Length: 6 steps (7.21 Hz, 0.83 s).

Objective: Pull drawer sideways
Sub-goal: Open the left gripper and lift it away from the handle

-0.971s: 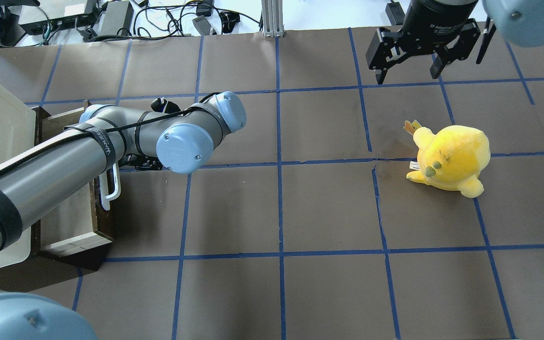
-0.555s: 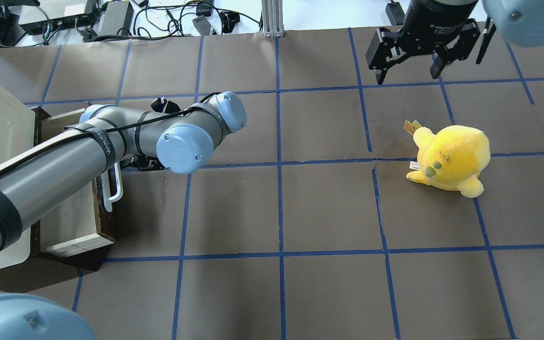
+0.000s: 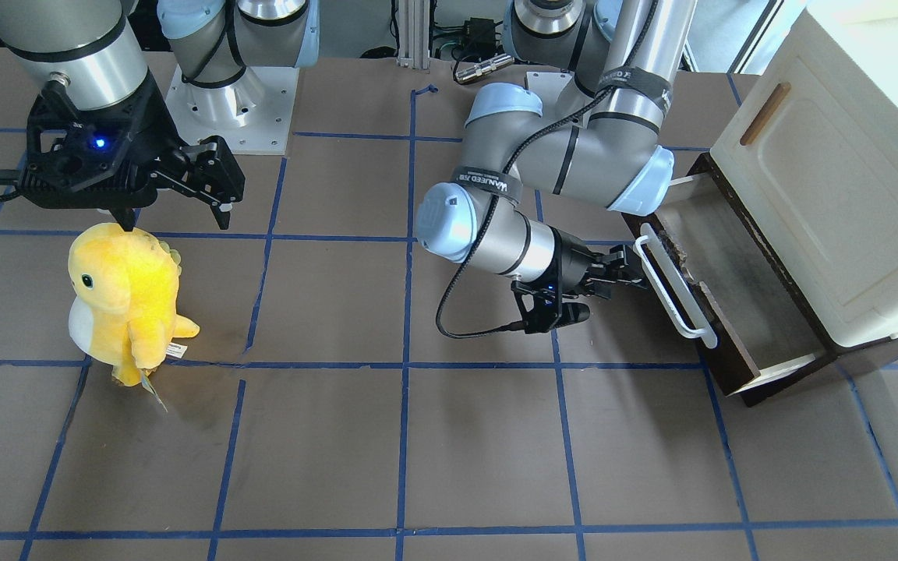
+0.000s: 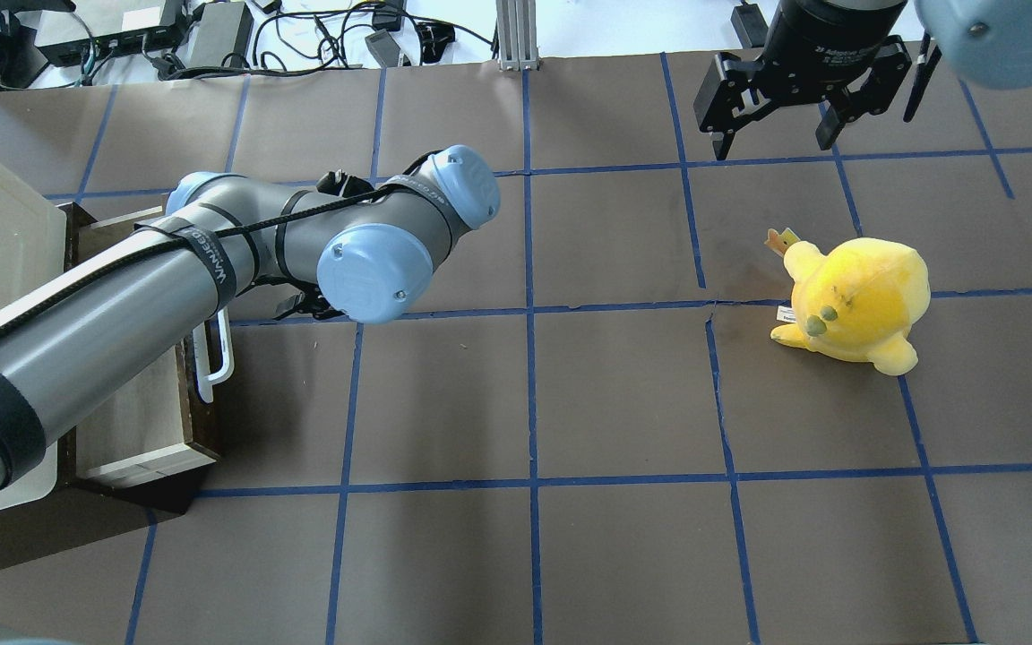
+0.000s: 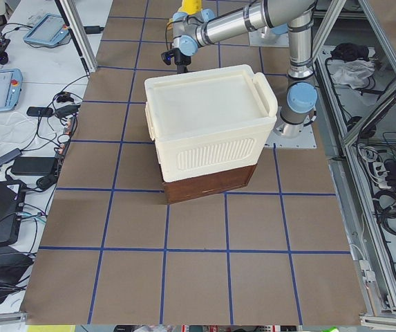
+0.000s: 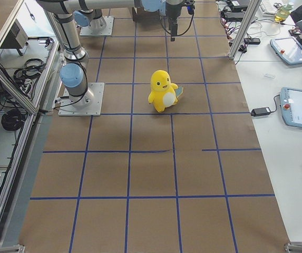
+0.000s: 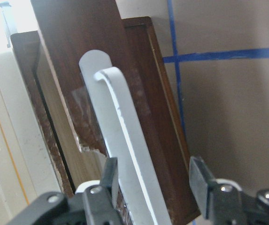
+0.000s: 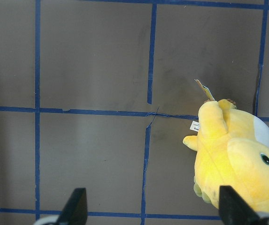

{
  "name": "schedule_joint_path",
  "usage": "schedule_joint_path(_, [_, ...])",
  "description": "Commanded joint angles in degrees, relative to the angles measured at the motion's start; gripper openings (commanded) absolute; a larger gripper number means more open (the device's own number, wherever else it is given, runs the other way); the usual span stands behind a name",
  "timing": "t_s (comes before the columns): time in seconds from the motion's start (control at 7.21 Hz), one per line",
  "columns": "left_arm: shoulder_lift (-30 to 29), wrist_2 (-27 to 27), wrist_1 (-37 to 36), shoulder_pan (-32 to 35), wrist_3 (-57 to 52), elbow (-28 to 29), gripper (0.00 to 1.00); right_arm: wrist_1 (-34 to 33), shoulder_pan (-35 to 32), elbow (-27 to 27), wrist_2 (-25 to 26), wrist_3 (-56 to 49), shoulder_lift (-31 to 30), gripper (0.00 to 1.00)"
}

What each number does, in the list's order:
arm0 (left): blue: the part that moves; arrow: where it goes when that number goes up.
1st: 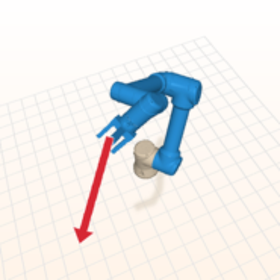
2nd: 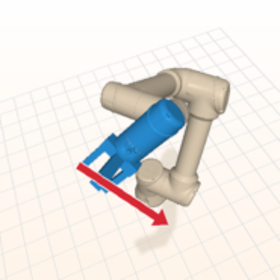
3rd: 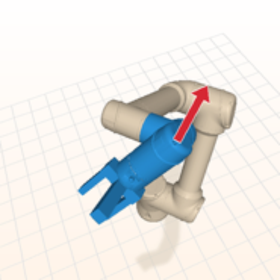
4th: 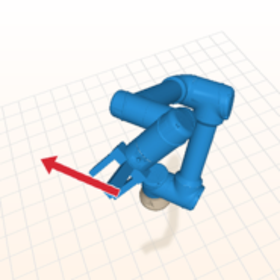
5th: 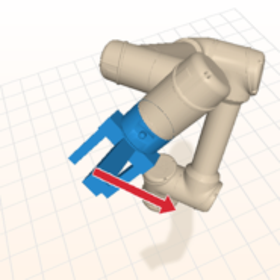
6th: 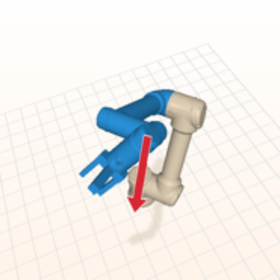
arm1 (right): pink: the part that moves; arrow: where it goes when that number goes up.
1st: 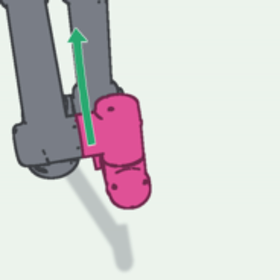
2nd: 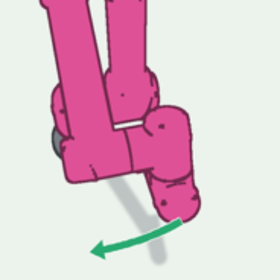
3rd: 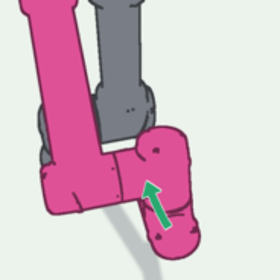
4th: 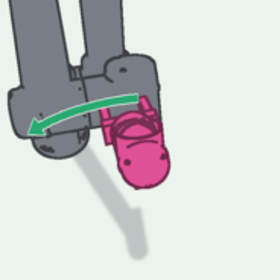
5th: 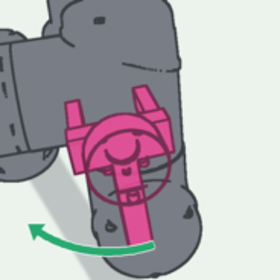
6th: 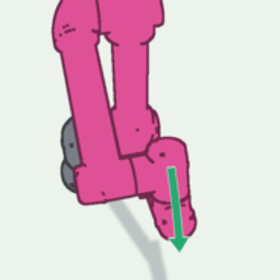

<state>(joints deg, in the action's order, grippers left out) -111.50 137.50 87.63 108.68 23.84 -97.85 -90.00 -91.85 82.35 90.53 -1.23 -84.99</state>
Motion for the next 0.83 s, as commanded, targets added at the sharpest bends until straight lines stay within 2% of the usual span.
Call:
schedule_joint_path(0.0, [2.59, -14.92, -1.05, 2.15, -4.73, 2.75, 0.60, 0.00, 0.00, 0.00, 0.00, 0.00, 0.00, 1.00])
schedule_joint_path(0.14, [4.69, -21.07, -1.84, 1.97, -11.29, 5.02, 0.60, 0.00, 0.00, 0.00, 0.00, 0.00, 0.00, 1.00])
schedule_joint_path(0.28, [7.24, -26.44, -1.68, 0.67, -12.31, 7.83, 0.61, 0.00, 0.00, 0.00, 0.00, 0.00, 0.00, 1.00])
schedule_joint_path(0.42, [10.31, -32.85, -1.41, -2.74, -15.28, 9.16, 0.62, 0.00, 0.00, 0.00, 0.00, 0.00, 0.00, 1.00])
schedule_joint_path(0.55, [13.99, -36.22, -0.89, -5.82, -17.58, 8.82, 0.65, 0.00, 0.00, 0.00, 0.00, -0.09, 0.00, 1.00])
schedule_joint_path(0.69, [17.08, -38.25, -0.88, -8.02, -18.56, 8.73, 0.81, 0.00, 0.00, 0.00, 0.00, 0.00, 0.00, 1.00])
